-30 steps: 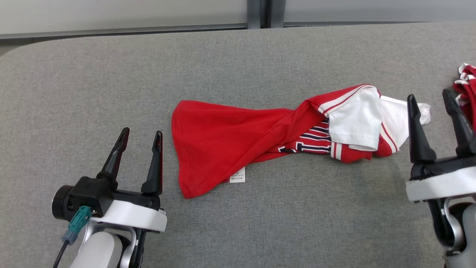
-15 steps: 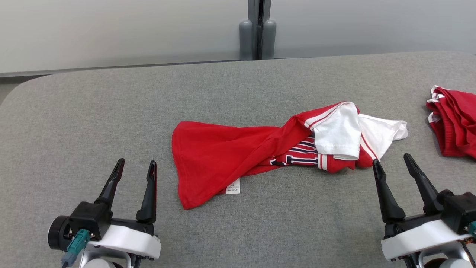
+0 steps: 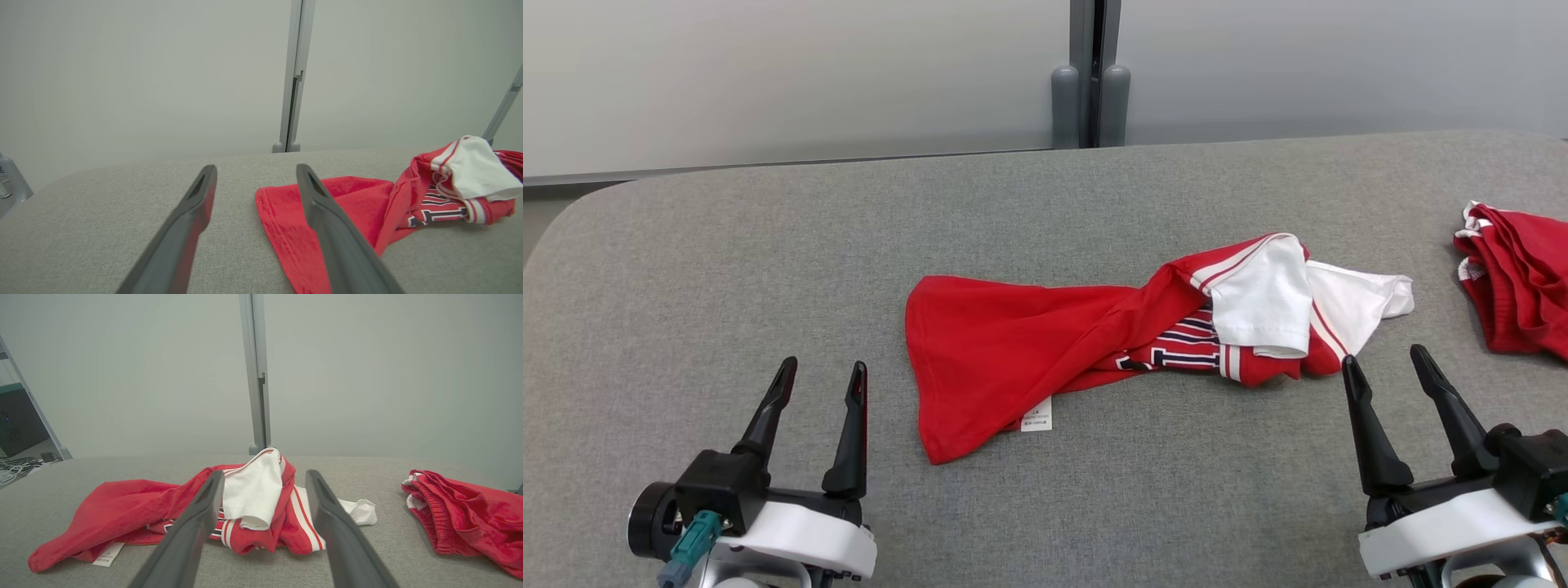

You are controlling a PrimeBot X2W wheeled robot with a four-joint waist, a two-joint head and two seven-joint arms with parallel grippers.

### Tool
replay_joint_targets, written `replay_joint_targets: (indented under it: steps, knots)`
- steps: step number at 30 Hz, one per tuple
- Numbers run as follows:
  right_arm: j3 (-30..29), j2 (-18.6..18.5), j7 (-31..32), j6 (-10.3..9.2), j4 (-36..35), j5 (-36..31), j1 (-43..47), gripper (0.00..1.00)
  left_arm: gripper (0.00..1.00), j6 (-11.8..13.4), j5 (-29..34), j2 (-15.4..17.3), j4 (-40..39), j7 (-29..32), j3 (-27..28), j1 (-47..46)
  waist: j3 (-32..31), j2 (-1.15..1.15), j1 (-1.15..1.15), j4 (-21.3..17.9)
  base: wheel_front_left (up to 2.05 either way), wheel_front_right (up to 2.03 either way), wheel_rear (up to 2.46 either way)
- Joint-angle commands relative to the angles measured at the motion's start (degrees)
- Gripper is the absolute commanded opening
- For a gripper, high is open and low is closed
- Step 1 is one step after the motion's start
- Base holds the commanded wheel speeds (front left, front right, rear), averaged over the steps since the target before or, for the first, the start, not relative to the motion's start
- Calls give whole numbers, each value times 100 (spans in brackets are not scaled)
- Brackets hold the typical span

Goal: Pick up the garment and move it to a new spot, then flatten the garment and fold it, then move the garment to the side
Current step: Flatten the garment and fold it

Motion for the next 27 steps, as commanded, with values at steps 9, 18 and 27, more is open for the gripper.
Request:
replay_joint_targets:
  steps: [9, 18, 27]
  knots:
    - [4, 20, -1, 0, -20, 98, -58, 100, 100, -190, -36, -91, 138, 120, -284, -260, 160, 0, 0, 28, 0, 0, 0]
    - [134, 67, -24, 0, 50, 145, -217, 100, 100, -468, -275, -452, 1396, 442, -594, -639, 434, 0, 0, -113, 0, 0, 0]
    - [164, 109, -122, 0, 235, 233, -315, 100, 20, -877, -702, -689, 2463, 442, -590, -861, 570, 0, 0, -225, 0, 0, 0]
